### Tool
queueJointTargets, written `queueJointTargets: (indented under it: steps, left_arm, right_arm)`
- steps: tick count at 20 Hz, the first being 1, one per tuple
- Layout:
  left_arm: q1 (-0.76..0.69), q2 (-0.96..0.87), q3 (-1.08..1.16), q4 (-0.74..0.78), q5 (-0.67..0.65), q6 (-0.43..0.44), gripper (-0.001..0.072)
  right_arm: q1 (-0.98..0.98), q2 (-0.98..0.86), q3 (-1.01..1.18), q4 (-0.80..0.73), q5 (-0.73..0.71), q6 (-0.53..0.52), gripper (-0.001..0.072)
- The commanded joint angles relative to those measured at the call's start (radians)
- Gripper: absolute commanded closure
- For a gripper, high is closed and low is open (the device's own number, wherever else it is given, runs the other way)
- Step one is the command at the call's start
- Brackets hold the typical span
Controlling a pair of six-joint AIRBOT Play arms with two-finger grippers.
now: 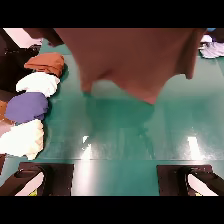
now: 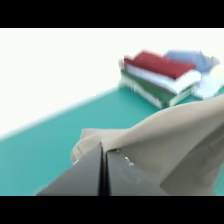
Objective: Fold the shirts.
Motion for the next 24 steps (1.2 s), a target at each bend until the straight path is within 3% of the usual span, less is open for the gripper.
queueJointTargets:
  steps: [1, 7, 12, 15, 19, 24]
  left_arm:
    - [0.001, 0.051, 0.136, 0.001, -0.019, 0.002, 0.0684]
    - [0.001, 0.063, 0.285, 0.018, -0.078, 0.001, 0.0685]
    - [0.001, -0.024, 0.066, 0.250, -0.111, -0.127, 0.0684]
    - [0.001, -0.164, -0.117, 0.273, -0.177, -0.151, 0.0683]
    - [0.001, -0.401, -0.318, 0.271, -0.129, -0.163, 0.0683]
    - [0.001, -0.662, -0.349, 0.258, 0.010, -0.164, 0.0683]
  right_arm:
    - [-0.002, 0.047, 0.159, -0.099, 0.070, 0.002, 0.0698]
    - [-0.002, 0.023, 0.385, -0.199, 0.198, 0.032, 0.0698]
    - [-0.001, -0.100, 0.246, -0.196, 0.278, 0.109, 0.0698]
    - [0.001, -0.246, 0.121, -0.196, 0.315, 0.118, 0.0698]
    - [0.001, -0.446, -0.042, -0.193, 0.232, 0.114, 0.0698]
    - [0.001, -0.640, -0.120, -0.184, 0.021, 0.106, 0.0698]
